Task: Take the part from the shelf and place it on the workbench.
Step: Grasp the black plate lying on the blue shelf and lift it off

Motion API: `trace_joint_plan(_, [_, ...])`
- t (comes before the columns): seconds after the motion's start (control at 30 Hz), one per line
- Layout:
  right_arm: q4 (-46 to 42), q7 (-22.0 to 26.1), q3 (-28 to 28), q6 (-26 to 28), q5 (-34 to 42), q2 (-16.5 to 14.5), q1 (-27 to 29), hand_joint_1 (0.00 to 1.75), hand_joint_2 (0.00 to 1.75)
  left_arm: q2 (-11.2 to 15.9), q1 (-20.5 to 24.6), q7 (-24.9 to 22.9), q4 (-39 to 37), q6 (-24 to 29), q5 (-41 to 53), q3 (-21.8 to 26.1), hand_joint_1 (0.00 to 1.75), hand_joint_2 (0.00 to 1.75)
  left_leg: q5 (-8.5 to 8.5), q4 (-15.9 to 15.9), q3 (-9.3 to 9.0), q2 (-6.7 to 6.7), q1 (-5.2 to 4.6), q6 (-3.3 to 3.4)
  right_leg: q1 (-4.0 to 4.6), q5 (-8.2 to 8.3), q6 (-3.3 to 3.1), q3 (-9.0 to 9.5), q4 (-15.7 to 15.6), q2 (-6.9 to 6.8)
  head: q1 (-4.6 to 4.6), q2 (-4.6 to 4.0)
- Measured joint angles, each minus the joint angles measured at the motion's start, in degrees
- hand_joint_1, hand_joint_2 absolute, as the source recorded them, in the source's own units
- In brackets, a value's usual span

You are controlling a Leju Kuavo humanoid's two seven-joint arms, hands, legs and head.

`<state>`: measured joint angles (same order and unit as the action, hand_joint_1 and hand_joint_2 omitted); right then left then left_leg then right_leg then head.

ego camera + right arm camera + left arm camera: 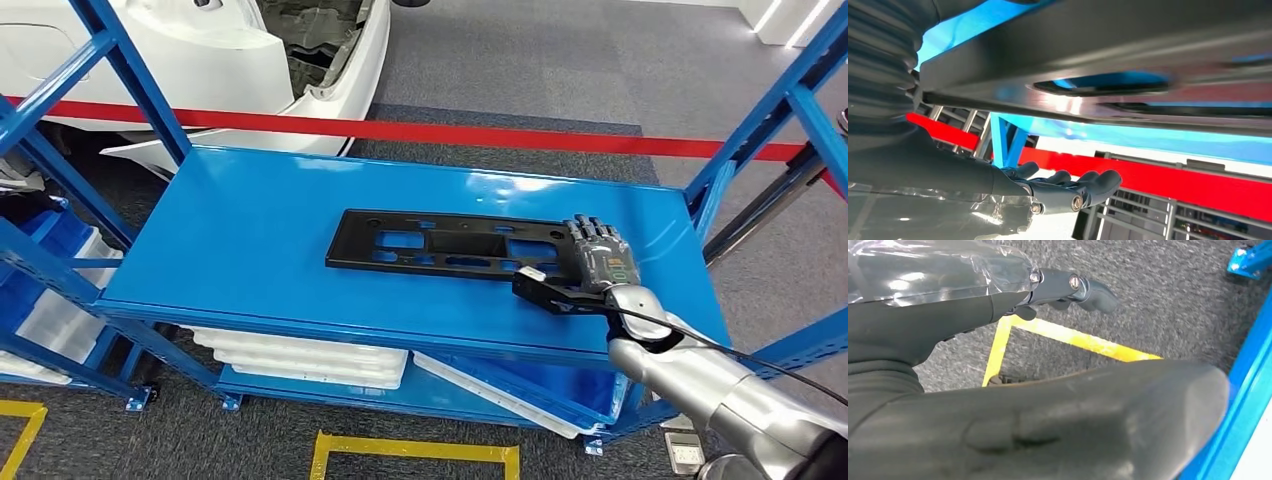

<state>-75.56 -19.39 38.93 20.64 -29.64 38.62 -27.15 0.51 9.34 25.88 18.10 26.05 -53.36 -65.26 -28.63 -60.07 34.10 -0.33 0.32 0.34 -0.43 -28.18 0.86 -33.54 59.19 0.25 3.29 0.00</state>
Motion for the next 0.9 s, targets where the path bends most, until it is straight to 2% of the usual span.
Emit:
trace_joint_plan(0.07, [0.3,-0.1,0.0,0.8,-0.5,-0.1,0.2,0.0,1.75,0.0,0.1,0.0,0.0,0.0,0.1,0.0,0.0,0.0,0.27,0.2,-0.01,0.07,0.11,0.62,-0.17,-0.41,0.5,-0.08,0.3,-0.04,0.11,0.0])
trace_joint_plan(0.1, [0.5,-0.1,0.0,1.3,-0.8,-0.1,0.3,0.0,1.75,0.1,0.2,0.0,0.0,0.0,0.2,0.0,0.0,0.0,0.41,0.4,-0.03,0.1,0.24,0.92,-0.23,-1.31,0.77,-0.52,1.5,-0.07,0.3,0.0])
trace_joint_plan(0.13, [0.7,-0.1,0.0,1.9,-1.0,-0.1,0.4,0.0,1.75,0.1,0.3,0.0,0.0,0.0,0.3,0.0,0.0,0.0,0.51,0.5,-0.04,0.14,0.34,1.13,-0.31,-2.78,1.06,-1.46,3.8,-0.1,0.54,0.0])
trace_joint_plan(0.2, [1.3,0.1,0.0,3.0,-1.4,-0.3,0.6,0.0,1.75,0.1,0.4,-0.1,0.0,0.0,0.6,0.0,0.0,0.0,0.53,0.5,0.0,0.16,0.29,1.32,-0.47,-6.26,1.55,-4.58,11.0,-0.13,0.98,0.0])
trace_joint_plan(0.23, [1.7,0.3,0.0,3.4,-1.7,-0.5,0.9,0.0,1.75,0.1,0.4,-0.2,0.0,0.0,0.7,0.0,0.0,0.0,0.52,0.5,0.01,0.16,0.27,1.33,-0.54,-7.23,1.7,-6.0,14.0,-0.14,1.07,0.0])
trace_joint_plan(0.27, [2.0,0.5,0.0,3.8,-1.9,-0.6,1.1,0.0,1.75,0.1,0.4,-0.3,0.0,0.0,0.8,0.0,0.0,0.0,0.51,0.5,-0.01,0.16,0.26,1.34,-0.57,-7.18,1.74,-6.65,15.3,-0.14,1.13,0.0])
trace_joint_plan(0.3, [2.3,0.7,0.0,4.3,-2.2,-0.8,1.2,0.0,1.75,0.2,0.4,-0.4,0.0,0.0,0.9,0.0,0.0,0.0,0.49,0.5,-0.06,0.15,0.25,1.35,-0.59,-6.01,1.69,-6.26,14.4,-0.14,1.2,0.0])
trace_joint_plan(0.37, [2.5,0.9,-0.1,5.3,-2.7,-1.0,1.3,0.0,1.75,0.2,0.5,-0.5,0.0,0.0,1.1,0.0,0.0,0.0,0.43,0.5,-0.24,0.13,0.26,1.27,-0.58,-2.04,1.35,-2.97,7.1,-0.18,1.34,0.0])
trace_joint_plan(0.43, [2.8,1.0,-0.2,6.1,-3.0,-1.1,1.3,0.0,1.75,0.2,0.7,-0.6,0.0,0.0,1.2,0.0,0.0,0.0,0.44,0.6,-0.23,0.09,0.16,0.95,-0.23,0.13,0.89,-0.25,0.8,-0.19,1.37,0.0])
trace_joint_plan(0.47, [2.9,1.0,-0.2,6.4,-3.1,-1.2,1.2,0.0,1.75,0.2,0.7,-0.7,0.0,0.0,1.2,0.0,0.0,0.0,0.49,0.7,-0.17,0.08,0.14,0.7,-0.03,0.18,0.68,0.15,-0.3,-0.15,1.36,0.0])
trace_joint_plan(0.53, [3.0,1.0,-0.3,6.9,-3.5,-1.3,1.2,0.0,1.75,0.2,0.7,-0.8,0.0,0.0,1.3,0.0,0.0,0.0,0.59,0.9,-0.22,0.08,0.13,0.05,0.14,0.27,0.18,0.2,-0.7,-0.03,1.29,0.0])
trace_joint_plan(0.6, [3.1,0.9,-0.4,7.4,-4.0,-1.4,1.2,0.0,1.75,0.3,0.7,-0.8,0.0,0.0,1.4,0.0,0.0,0.0,-0.47,-0.3,-0.07,0.09,0.07,-0.58,-0.09,0.61,-0.48,0.56,-1.4,-0.16,1.03,0.0])
trace_joint_plan(0.63, [3.1,0.8,-0.5,7.7,-4.2,-1.5,1.2,0.0,1.75,0.3,0.7,-0.8,0.0,0.1,1.4,0.0,0.0,0.0,-1.85,-2.4,0.69,0.08,0.02,-0.81,-0.24,0.77,-0.81,0.71,-1.7,-0.25,0.78,0.0])
trace_joint_plan(0.7, [3.3,0.6,-0.5,8.4,-4.7,-1.7,1.5,0.06,1.75,0.4,0.6,-0.9,0.0,0.2,1.4,0.0,0.0,0.0,-5.48,-9.3,3.7,0.09,0.05,-1.08,-0.26,0.8,-1.21,0.73,-1.6,-0.37,0.27,0.0])
trace_joint_plan(0.73, [3.4,0.6,-0.6,8.9,-4.8,-1.9,1.6,0.12,1.75,0.4,0.5,-0.9,0.0,0.2,1.4,0.0,0.0,0.0,-6.75,-12.7,5.22,0.1,0.06,-1.17,-0.23,0.75,-1.3,0.69,-1.5,-0.38,0.17,0.0])
trace_joint_plan(0.77, [3.6,0.5,-0.6,9.3,-4.9,-2.0,1.8,0.29,1.75,0.4,0.4,-0.9,0.0,0.3,1.4,0.0,0.0,0.0,-7.0,-14.5,6.04,0.1,0.09,-1.22,-0.21,0.68,-1.36,0.68,-1.4,-0.37,0.13,0.0])
trace_joint_plan(0.8, [3.7,0.6,-0.7,9.6,-4.9,-2.2,2.0,0.55,1.75,0.5,0.3,-1.0,0.0,0.3,1.4,0.0,0.0,0.0,-6.15,-14.3,5.91,0.1,0.14,-1.24,-0.21,0.6,-1.35,0.69,-1.3,-0.34,0.08,0.0])
trace_joint_plan(0.83, [3.9,0.7,-0.8,9.9,-4.8,-2.3,2.1,0.82,1.75,0.6,0.3,-1.0,0.0,0.4,1.4,0.0,0.0,0.0,-4.43,-11.9,4.79,0.1,0.2,-1.21,-0.23,0.48,-1.28,0.71,-1.1,-0.29,0.03,0.0])
trace_joint_plan(0.87, [4.1,0.9,-0.9,10.2,-4.8,-2.4,2.3,1.16,1.75,0.8,0.3,-1.0,0.0,0.4,1.4,0.0,0.0,0.0,-2.46,-8.0,3.07,0.09,0.28,-1.13,-0.26,0.28,-1.13,0.71,-0.8,-0.23,-0.02,0.0])
trace_joint_plan(0.9, [4.3,1.1,-1.0,10.5,-4.8,-2.5,2.4,1.42,1.75,0.9,0.3,-1.0,0.0,0.5,1.3,0.0,0.0,0.0,-1.06,-4.3,1.48,0.08,0.28,-1.0,-0.18,0.05,-0.9,0.59,-0.4,-0.17,-0.09,0.0])
